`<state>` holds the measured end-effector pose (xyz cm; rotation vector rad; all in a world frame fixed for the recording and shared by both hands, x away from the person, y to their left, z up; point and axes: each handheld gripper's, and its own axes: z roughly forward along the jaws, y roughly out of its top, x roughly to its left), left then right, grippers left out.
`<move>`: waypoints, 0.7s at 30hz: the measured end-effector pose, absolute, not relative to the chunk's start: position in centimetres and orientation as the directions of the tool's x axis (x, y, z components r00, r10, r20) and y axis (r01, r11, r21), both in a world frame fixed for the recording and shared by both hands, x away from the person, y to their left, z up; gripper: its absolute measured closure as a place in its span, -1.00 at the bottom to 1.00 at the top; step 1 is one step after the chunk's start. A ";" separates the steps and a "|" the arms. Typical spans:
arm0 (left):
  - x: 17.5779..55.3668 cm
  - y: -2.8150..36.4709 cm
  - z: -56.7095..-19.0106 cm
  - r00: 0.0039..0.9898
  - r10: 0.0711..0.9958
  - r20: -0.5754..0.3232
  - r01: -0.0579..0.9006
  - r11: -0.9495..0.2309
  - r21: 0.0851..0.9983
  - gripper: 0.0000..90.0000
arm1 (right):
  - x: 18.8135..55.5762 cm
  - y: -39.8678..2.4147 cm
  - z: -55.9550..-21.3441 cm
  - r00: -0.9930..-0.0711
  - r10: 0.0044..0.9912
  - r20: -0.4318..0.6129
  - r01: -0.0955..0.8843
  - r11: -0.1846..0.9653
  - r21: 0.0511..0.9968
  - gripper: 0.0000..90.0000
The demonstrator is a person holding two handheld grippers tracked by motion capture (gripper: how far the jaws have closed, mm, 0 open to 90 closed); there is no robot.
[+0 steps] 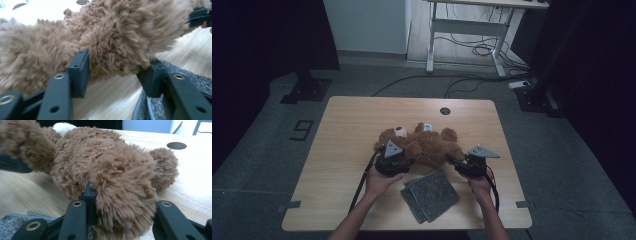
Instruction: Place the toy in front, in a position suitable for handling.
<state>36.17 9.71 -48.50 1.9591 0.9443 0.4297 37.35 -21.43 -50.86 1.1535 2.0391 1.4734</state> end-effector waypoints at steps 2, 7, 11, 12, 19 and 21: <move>35.5 10.1 -48.4 0.657 0.751 -0.073 0.453 -0.316 0.834 -0.17 | 37.3 -21.5 -50.9 -0.595 0.787 0.164 0.401 0.114 0.909 0.33; 33.3 11.7 -48.3 0.665 0.745 -0.056 0.438 -0.328 0.837 -0.33 | 37.2 -21.6 -51.1 -0.591 0.787 0.180 0.412 0.102 0.906 0.31; 32.3 12.8 -48.6 0.666 0.744 -0.060 0.443 -0.329 0.834 -0.36 | 37.1 -21.6 -51.1 -0.587 0.788 0.184 0.415 0.098 0.905 0.29; 32.2 13.0 -48.7 0.666 0.744 -0.062 0.443 -0.327 0.835 -0.37 | 37.1 -21.6 -51.1 -0.586 0.789 0.186 0.416 0.096 0.904 0.28; 31.4 14.4 -49.2 0.667 0.742 -0.074 0.457 -0.328 0.827 -0.39 | 37.0 -21.6 -51.4 -0.583 0.789 0.195 0.422 0.089 0.902 0.26; 31.1 14.6 -49.3 0.665 0.743 -0.074 0.458 -0.328 0.827 -0.39 | 37.0 -21.6 -51.4 -0.582 0.789 0.198 0.423 0.085 0.902 0.26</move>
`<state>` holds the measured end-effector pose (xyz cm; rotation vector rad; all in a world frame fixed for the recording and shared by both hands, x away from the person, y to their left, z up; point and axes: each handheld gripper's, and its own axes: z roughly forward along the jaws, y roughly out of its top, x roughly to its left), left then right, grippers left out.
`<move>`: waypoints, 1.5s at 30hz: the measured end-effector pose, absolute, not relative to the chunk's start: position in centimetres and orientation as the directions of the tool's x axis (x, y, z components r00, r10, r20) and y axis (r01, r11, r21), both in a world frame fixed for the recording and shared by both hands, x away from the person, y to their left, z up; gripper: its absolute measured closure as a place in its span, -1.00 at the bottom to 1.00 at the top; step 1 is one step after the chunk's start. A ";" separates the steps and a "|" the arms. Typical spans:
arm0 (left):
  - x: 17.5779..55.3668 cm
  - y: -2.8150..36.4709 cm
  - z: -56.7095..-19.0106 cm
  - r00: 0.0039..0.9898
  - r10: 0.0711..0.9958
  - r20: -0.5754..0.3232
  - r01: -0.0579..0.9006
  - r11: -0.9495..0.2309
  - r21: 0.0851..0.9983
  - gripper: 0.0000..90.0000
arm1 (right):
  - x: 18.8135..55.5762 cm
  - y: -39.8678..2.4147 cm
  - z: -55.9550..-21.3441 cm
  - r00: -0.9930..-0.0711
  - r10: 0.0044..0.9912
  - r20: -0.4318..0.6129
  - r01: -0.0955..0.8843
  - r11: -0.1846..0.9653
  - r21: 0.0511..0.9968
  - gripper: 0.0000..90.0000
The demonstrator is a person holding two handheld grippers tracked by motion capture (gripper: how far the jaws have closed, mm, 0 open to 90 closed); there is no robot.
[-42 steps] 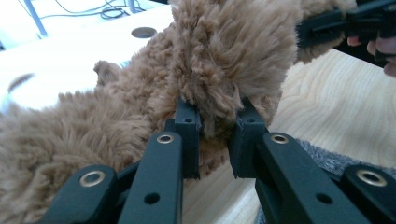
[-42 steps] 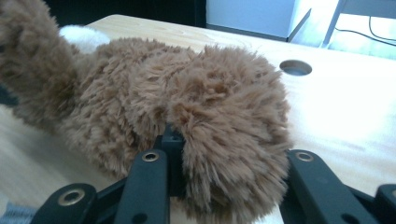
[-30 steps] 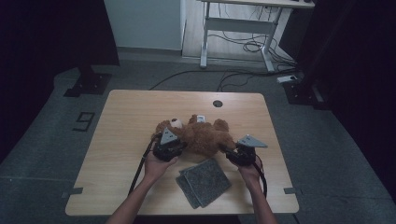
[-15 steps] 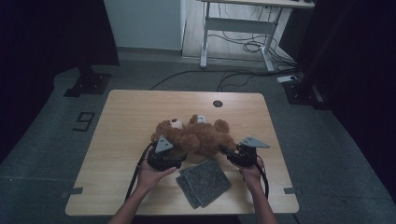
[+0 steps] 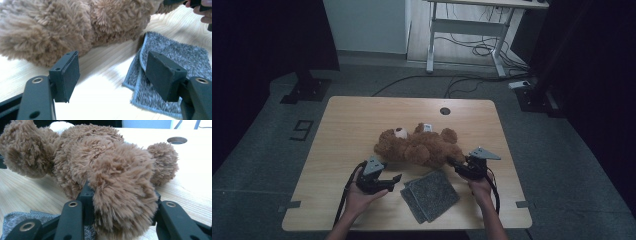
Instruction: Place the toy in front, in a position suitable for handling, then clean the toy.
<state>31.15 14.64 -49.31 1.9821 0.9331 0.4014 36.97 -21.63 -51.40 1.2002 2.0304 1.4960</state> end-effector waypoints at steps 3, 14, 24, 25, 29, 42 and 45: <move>30.6 14.9 -49.6 0.656 0.752 -0.066 0.462 -0.330 0.823 -0.40 | 36.9 -21.6 -51.5 -0.582 0.788 0.201 0.425 0.083 0.901 0.25; 28.0 11.8 -49.9 0.722 0.691 -0.041 0.426 -0.396 0.814 -0.39 | 36.7 -21.7 -51.5 -0.585 0.784 0.205 0.430 0.086 0.899 0.23; 27.4 8.4 -50.8 0.772 0.632 -0.068 0.419 -0.426 0.802 -0.41 | 36.7 -21.8 -51.5 -0.586 0.782 0.211 0.434 0.083 0.897 0.22; 27.4 8.4 -50.8 0.772 0.632 -0.068 0.419 -0.426 0.802 -0.41 | 36.7 -21.8 -51.6 -0.586 0.782 0.212 0.433 0.082 0.898 0.22; 27.3 6.8 -51.3 0.791 0.606 -0.079 0.419 -0.443 0.793 -0.43 | 36.7 -21.8 -51.7 -0.586 0.781 0.214 0.435 0.082 0.897 0.21; 27.1 3.9 -52.8 0.824 0.562 -0.069 0.415 -0.516 0.749 -0.56 | 36.7 -21.9 -51.8 -0.586 0.780 0.219 0.439 0.079 0.895 0.19; 27.2 3.2 -53.1 0.821 0.567 -0.068 0.426 -0.530 0.733 -0.65 | 36.7 -21.9 -51.8 -0.586 0.781 0.219 0.440 0.079 0.895 0.19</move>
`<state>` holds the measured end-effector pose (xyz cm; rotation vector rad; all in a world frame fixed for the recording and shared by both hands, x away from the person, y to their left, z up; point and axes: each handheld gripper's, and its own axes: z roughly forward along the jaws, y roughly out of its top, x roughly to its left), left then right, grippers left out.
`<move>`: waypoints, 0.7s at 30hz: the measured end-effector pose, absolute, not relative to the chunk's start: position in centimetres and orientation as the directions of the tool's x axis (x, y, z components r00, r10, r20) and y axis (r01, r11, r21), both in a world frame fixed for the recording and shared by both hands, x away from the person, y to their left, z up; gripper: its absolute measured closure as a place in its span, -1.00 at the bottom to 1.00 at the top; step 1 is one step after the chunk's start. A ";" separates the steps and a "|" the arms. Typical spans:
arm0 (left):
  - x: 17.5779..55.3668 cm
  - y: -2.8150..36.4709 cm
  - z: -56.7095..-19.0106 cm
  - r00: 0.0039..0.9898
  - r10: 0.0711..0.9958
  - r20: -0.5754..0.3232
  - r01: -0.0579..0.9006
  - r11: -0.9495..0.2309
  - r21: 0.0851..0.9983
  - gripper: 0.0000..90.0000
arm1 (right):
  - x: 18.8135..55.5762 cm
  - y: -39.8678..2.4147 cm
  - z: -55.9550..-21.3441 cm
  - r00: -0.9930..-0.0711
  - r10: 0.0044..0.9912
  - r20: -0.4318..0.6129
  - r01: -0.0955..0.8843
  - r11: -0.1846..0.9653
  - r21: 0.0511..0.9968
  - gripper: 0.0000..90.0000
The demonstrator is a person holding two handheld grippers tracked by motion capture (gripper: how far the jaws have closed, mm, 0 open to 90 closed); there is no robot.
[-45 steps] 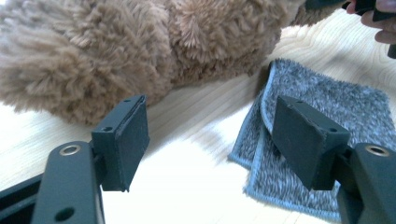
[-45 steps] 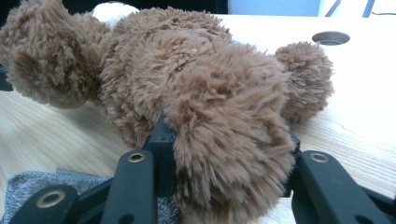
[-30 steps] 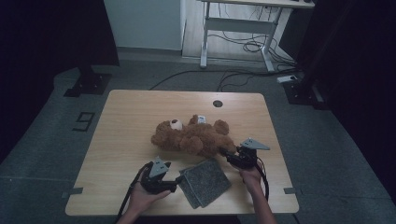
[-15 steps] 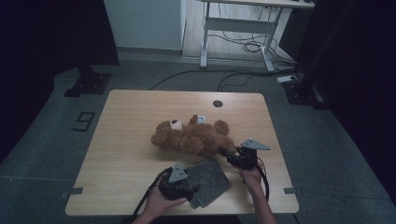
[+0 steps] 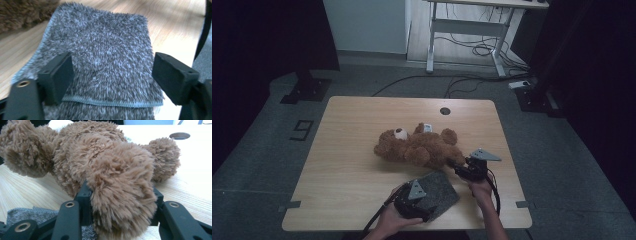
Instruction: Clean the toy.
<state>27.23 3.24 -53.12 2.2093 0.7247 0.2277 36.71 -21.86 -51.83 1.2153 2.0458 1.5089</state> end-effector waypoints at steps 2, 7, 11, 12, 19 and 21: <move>27.3 3.1 -53.3 0.820 0.569 -0.070 0.432 -0.534 0.727 -0.68 | 36.7 -21.9 -51.8 -0.586 0.780 0.218 0.441 0.081 0.894 0.19; 27.5 2.5 -54.2 0.819 0.572 -0.052 0.440 -0.567 0.696 -0.73 | 36.7 -21.9 -51.9 -0.581 0.781 0.227 0.445 0.072 0.893 0.18; 27.3 2.4 -54.8 0.821 0.571 -0.013 0.419 -0.586 0.694 -0.74 | 36.7 -21.8 -52.0 -0.580 0.782 0.229 0.447 0.071 0.892 0.17; 27.3 2.4 -54.8 0.821 0.570 -0.013 0.419 -0.588 0.692 -0.73 | 36.7 -21.8 -52.0 -0.580 0.782 0.229 0.447 0.071 0.892 0.17; 27.4 2.9 -54.8 0.822 0.569 -0.004 0.408 -0.585 0.701 -0.58 | 36.7 -21.8 -52.1 -0.579 0.782 0.230 0.450 0.071 0.890 0.16; 27.5 3.3 -54.8 0.819 0.574 -0.003 0.407 -0.575 0.710 -0.43 | 36.7 -21.7 -52.1 -0.578 0.783 0.229 0.450 0.071 0.890 0.16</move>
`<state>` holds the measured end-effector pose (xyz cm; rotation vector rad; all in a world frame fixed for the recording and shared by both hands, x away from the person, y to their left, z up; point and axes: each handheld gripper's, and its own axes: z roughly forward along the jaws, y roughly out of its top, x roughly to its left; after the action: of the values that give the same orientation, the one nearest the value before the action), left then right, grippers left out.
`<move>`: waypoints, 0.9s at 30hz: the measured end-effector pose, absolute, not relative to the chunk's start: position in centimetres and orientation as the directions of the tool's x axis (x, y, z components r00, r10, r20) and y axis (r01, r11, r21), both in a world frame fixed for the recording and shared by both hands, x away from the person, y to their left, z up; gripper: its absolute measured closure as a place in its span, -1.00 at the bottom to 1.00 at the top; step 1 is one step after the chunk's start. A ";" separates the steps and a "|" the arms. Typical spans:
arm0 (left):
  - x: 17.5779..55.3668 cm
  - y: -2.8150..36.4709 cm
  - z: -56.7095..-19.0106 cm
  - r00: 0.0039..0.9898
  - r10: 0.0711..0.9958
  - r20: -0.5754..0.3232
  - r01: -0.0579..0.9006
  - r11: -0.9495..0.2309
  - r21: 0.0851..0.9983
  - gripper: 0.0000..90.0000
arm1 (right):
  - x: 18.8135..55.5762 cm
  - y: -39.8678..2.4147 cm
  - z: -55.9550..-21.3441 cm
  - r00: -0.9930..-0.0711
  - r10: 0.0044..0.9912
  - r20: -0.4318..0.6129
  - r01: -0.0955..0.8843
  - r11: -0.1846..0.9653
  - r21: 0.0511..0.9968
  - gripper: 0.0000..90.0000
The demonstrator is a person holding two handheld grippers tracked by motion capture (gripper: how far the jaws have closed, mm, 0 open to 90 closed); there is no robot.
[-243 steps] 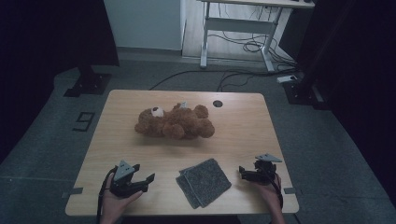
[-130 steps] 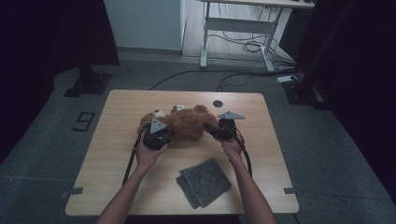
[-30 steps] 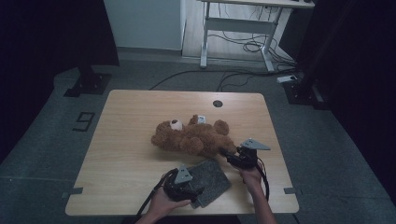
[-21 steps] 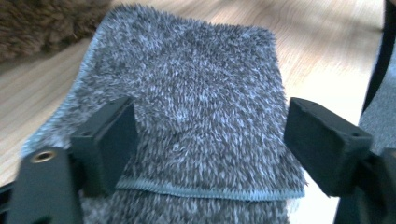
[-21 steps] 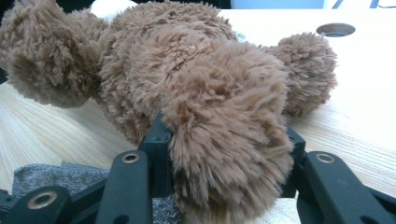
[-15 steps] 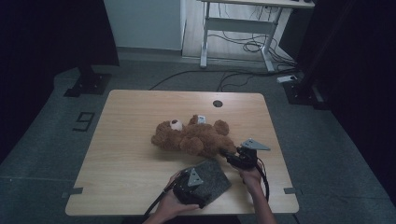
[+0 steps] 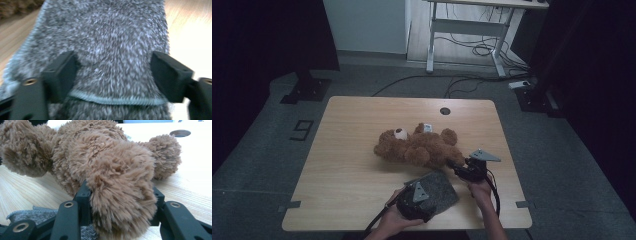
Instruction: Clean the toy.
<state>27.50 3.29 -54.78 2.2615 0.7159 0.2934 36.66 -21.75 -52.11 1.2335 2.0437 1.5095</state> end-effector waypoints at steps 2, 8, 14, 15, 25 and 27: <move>27.6 3.7 -54.8 0.812 0.583 -0.007 0.410 -0.562 0.718 -0.23 | 36.6 -21.7 -52.1 -0.578 0.784 0.229 0.449 0.071 0.891 0.16; 27.9 4.3 -54.7 0.808 0.589 -0.006 0.408 -0.553 0.726 0.15 | 36.7 -21.7 -52.2 -0.578 0.784 0.227 0.449 0.073 0.891 0.16; 27.8 4.8 -54.7 0.803 0.596 0.001 0.406 -0.548 0.732 0.49 | 36.7 -21.7 -52.3 -0.578 0.784 0.225 0.448 0.075 0.891 0.16; 27.8 4.8 -54.7 0.803 0.596 0.001 0.406 -0.548 0.732 0.52 | 36.6 -21.7 -52.3 -0.578 0.784 0.225 0.448 0.075 0.891 0.16; 27.2 7.2 -54.5 0.809 0.581 -0.087 0.433 -0.490 0.756 0.62 | 36.4 -21.8 -52.2 -0.584 0.781 0.220 0.446 0.082 0.891 0.16; 27.0 8.1 -54.1 0.809 0.580 -0.095 0.432 -0.477 0.765 0.63 | 36.4 -21.7 -52.2 -0.584 0.781 0.222 0.447 0.082 0.891 0.16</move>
<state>26.97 8.06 -54.14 2.1460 0.7434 0.2229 36.38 -21.73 -52.23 1.2227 2.0527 1.5027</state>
